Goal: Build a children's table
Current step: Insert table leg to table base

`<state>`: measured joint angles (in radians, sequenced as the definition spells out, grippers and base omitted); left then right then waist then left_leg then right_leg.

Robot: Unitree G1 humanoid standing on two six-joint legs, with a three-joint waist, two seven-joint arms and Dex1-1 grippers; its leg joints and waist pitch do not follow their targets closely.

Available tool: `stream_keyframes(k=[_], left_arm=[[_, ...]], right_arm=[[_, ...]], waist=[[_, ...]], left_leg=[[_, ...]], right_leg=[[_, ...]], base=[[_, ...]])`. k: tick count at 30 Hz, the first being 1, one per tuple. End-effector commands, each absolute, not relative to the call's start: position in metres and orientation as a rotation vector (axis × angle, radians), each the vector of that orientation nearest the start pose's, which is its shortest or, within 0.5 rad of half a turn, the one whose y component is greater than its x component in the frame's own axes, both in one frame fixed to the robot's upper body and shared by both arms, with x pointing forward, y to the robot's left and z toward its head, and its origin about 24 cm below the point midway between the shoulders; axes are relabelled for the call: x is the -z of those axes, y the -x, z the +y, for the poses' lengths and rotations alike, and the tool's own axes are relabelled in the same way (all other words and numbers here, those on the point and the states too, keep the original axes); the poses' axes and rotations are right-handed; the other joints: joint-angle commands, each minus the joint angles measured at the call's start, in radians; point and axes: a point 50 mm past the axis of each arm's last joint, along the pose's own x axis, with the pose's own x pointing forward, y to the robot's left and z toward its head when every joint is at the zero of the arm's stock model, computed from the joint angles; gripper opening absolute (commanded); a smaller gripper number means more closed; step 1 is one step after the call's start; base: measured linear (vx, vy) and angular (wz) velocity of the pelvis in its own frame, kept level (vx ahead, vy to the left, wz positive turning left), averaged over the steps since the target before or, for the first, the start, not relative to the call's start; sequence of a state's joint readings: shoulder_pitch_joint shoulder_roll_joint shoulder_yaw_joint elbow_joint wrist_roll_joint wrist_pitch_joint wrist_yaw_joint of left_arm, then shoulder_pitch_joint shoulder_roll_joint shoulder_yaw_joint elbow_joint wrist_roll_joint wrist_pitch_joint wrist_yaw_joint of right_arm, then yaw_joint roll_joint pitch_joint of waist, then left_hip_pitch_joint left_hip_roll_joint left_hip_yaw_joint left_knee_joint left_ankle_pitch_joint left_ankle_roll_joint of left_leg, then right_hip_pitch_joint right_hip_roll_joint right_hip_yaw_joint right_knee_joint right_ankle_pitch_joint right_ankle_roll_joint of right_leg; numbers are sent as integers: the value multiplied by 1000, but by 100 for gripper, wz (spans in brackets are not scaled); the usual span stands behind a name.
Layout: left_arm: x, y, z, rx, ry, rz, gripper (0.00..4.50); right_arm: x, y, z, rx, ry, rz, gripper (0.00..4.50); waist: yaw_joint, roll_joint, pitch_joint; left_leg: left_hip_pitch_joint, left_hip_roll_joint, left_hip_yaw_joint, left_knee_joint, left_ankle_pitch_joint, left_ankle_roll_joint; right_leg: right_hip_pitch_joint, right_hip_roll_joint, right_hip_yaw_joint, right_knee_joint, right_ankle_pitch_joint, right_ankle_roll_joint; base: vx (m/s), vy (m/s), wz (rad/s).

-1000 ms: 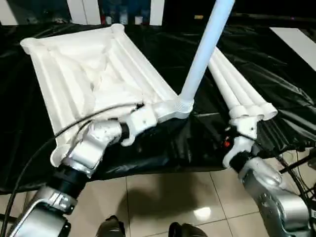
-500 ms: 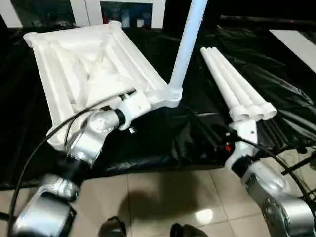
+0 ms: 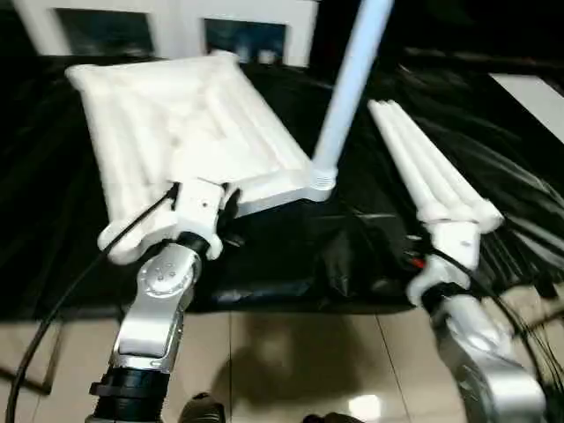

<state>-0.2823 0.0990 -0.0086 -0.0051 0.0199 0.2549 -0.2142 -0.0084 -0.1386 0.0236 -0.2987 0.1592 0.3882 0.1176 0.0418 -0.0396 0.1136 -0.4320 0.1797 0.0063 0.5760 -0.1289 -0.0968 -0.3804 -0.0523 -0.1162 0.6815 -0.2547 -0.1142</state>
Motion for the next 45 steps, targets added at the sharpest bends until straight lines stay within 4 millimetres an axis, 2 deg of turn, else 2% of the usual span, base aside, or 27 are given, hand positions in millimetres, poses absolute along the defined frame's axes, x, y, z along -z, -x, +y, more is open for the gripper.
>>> stream_keyframes(k=[1, 2, 3, 4, 6, 7, 9, 10, 14, 21, 22, 23, 24, 25, 26, 28, 29, 31, 34, 35, 36, 38, 40, 41, 42, 43, 45], left_arm=[[-99, -302, 124, 293, -119, -26, 100], [-99, -302, 122, 292, -119, -21, 100], [-99, -302, 122, 288, -121, -19, 100], [-99, -299, 122, 270, -102, -4, 100], [-98, -297, 124, 254, -75, 8, 100], [-97, -296, 125, 246, -75, 21, 100], [-95, -296, 128, 247, -85, 39, 100], [-94, -295, 129, 256, -89, 44, 100], [-95, -295, 132, 264, -116, 51, 100], [-97, -293, 139, 256, -119, 54, 100], [-96, -293, 140, 256, -122, 57, 100], [-97, -293, 139, 261, -113, 56, 100], [-97, -293, 139, 264, -108, 55, 100], [-97, -292, 139, 266, -108, 57, 100], [-97, -292, 139, 266, -108, 57, 100], [-97, -291, 139, 267, -113, 61, 100], [-96, -291, 139, 267, -118, 65, 100], [-96, -290, 139, 268, -120, 67, 100], [-96, -289, 138, 276, -134, 67, 100], [-97, -289, 138, 277, -135, 67, 100], [-97, -289, 139, 281, -143, 68, 100], [-96, -288, 139, 288, -154, 69, 100], [-97, -289, 138, 293, -156, 68, 100], [-97, -289, 138, 294, -157, 68, 100], [-97, -289, 138, 295, -157, 68, 100], [-97, -289, 139, 296, -159, 67, 100], [-97, -289, 139, 296, -161, 66, 100]], right_arm=[[-77, -252, -158, -178, -8, 89, 374], [-76, -253, -157, -179, -18, 96, 374], [-76, -253, -157, -179, -14, 96, 374], [-76, -251, -155, -189, -6, 95, 374], [-75, -249, -153, -193, -9, 95, 374], [-74, -249, -153, -194, -9, 96, 374], [-73, -248, -152, -191, -17, 99, 374], [-73, -247, -151, -188, -24, 102, 374], [-71, -246, -152, -181, -37, 106, 374], [-68, -251, -145, -223, -54, 120, 374], [-68, -253, -144, -225, -56, 120, 374], [-69, -254, -143, -226, -57, 115, 374], [-69, -255, -143, -227, -58, 113, 374], [-70, -257, -141, -235, -47, 106, 374], [-70, -257, -141, -235, -47, 106, 374], [-71, -259, -140, -247, -38, 101, 374], [-71, -260, -139, -255, -38, 98, 374], [-71, -261, -138, -259, -41, 97, 374], [-71, -263, -137, -267, -38, 94, 374], [-71, -263, -137, -268, -38, 92, 374], [-71, -263, -137, -267, -39, 88, 374], [-72, -263, -138, -259, -46, 83, 374], [-73, -261, -142, -248, -60, 71, 374], [-73, -260, -143, -247, -64, 67, 374], [-74, -259, -145, -245, -70, 61, 374], [-75, -258, -147, -239, -73, 50, 374], [-76, -257, -148, -235, -74, 43, 374]], waist=[[-1, 11, -36], [11, -20, -22], [31, -48, 1], [58, -60, -13], [73, -62, -32], [83, -37, -50], [40, -38, -59], [38, -45, -55], [48, -41, -45], [27, -29, -31], [15, -10, -31], [5, -11, -23], [20, -10, -21], [20, -48, -34], [16, -48, -63], [36, -69, -74], [79, -75, -98], [73, -75, -93], [62, 4, -90], [-1, 24, -105], [10, 15, -116], [7, -7, -109], [6, -33, -96], [18, -96, -102], [52, -94, -77], [70, -89, -93], [82, -76, -86]], left_leg=[[67, 133, 1, -151, -786, 36], [121, 41, 92, -10, -732, -28], [149, -70, 173, 249, -419, 90], [12, -44, 139, 215, -322, 103], [58, -38, 113, 109, -286, 131], [112, -13, 105, 18, -187, 142], [170, 80, 84, -16, -64, 241], [143, 61, 92, -15, -48, 251], [117, 10, 114, -17, -154, 201], [179, 48, 109, -55, -498, 121], [279, 78, 131, -51, -558, 76], [301, 186, 93, -107, -752, 19], [260, 243, 91, -166, -817, -9], [207, 206, 78, -183, -811, 62], [235, 88, 150, -104, -715, 132], [108, -34, 170, 38, -437, 164], [9, -26, 102, 149, -156, 151], [-27, -28, 92, 150, -65, 128], [48, 16, 100, -18, 147, 181], [202, 159, -48, -56, -54, 386], [223, 157, -54, -37, -68, 432], [190, 116, -5, -41, -15, 510], [149, 69, 62, -49, -93, 488], [68, -22, 126, -7, -270, 352], [60, -53, 143, 54, -307, 285], [42, -35, 115, 104, -222, 193], [18, -27, 100, 93, -149, 147]], right_leg=[[1, -31, 63, -22, -293, -103], [-61, -37, 76, -156, -628, -87], [-100, -75, 82, -300, -1064, -87], [96, -140, 188, -220, -1064, -6], [115, -141, 236, -199, -790, 74], [102, -108, 219, -170, -417, 52], [17, -97, 163, -126, 31, 20], [30, -106, 173, -127, 65, -1], [43, -77, 161, -171, -207, 49], [60, -94, 91, -227, -658, 38], [3, -50, 97, -242, -692, 41], [-22, -45, 30, -117, -487, 61], [1, -54, 21, -5, -314, 59], [8, -60, 27, 52, -74, 68], [4, -101, 96, -69, -82, 38], [143, -180, 195, -157, -285, 32], [215, -226, 248, -169, -200, -80], [215, -182, 207, -144, 61, -143], [160, -46, 41, -152, 12, -101], [9, 4, 23, 35, -173, 40], [-15, -5, 32, 50, -179, 69], [-59, -12, 52, 77, -63, 171], [-47, -31, 83, -5, 47, 137], [42, -82, 158, -124, -21, 134], [53, -140, 203, -194, -346, 150], [111, -191, 248, -204, -595, 88], [136, -178, 234, -200, -569, 15]], base=[[-12, -305, 49], [-12, -305, 49], [35, -230, 9], [62, -156, 6], [27, -159, 22], [-48, -179, 37], [-47, -168, 34], [-25, -100, 28], [-33, -67, 23], [0, 0, 0], [57, 10, -23], [57, 10, -23], [43, -2, -53], [77, -32, -28], [77, -32, -28], [128, -92, 0], [136, -82, 3], [157, -18, 8], [175, 23, 7], [200, 42, 3], [177, 28, 3], [132, 25, 3], [43, -8, 1], [64, -70, 3], [38, -113, 7], [81, -149, 2], [66, -72, -1]])
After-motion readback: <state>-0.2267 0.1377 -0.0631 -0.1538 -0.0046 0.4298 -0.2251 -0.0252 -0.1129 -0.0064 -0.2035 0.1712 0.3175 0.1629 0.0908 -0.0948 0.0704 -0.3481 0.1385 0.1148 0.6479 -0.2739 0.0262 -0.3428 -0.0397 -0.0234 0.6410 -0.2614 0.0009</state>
